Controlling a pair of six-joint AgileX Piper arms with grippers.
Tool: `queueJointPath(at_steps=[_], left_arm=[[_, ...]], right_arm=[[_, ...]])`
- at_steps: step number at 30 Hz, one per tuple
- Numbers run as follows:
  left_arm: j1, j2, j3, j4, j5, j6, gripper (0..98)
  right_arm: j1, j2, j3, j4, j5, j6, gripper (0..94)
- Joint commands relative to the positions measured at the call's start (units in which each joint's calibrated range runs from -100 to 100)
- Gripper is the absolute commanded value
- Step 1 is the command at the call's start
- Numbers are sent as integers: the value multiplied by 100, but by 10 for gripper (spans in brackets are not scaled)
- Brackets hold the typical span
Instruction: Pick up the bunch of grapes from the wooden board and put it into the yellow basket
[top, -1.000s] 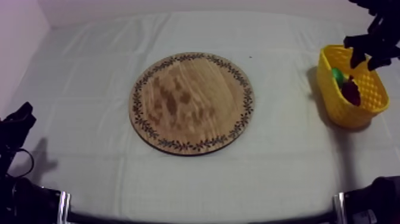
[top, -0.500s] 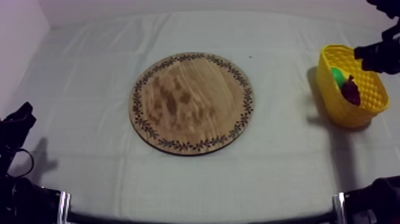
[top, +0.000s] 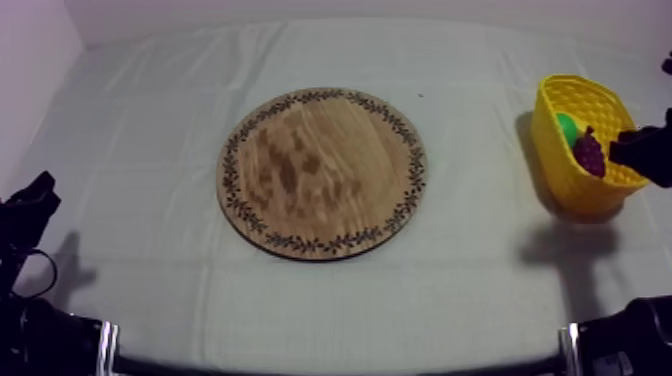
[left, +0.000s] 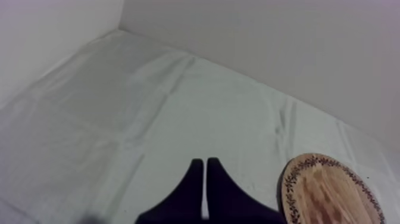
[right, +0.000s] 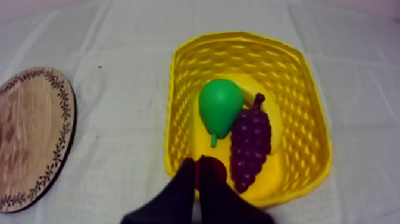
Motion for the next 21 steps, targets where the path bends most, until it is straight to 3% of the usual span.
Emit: queueJointPath(at_steps=[1,6,9,12,16,21], left_arm=[[2,2,-4,1,-1,-1,0],[2,2,-4,1,-1,-1,0],[2,2,-4,1,-1,-1,0],[2,2,-4,1,-1,-1,0],[2,2,-4,1,-1,-1,0],[2,2,-4,1,-1,0,0]], right_arm=[[43,-620,449,-367,-240,253,3],[126,-1284,1180,-1134,-536,1017,3],[86,-1668,1507,-1253,-496,1121,3],[30,-2039,1628,-1100,-244,865,3],[-63,-2666,1686,-598,252,143,4],[-341,-3103,1923,-69,-86,-319,5]])
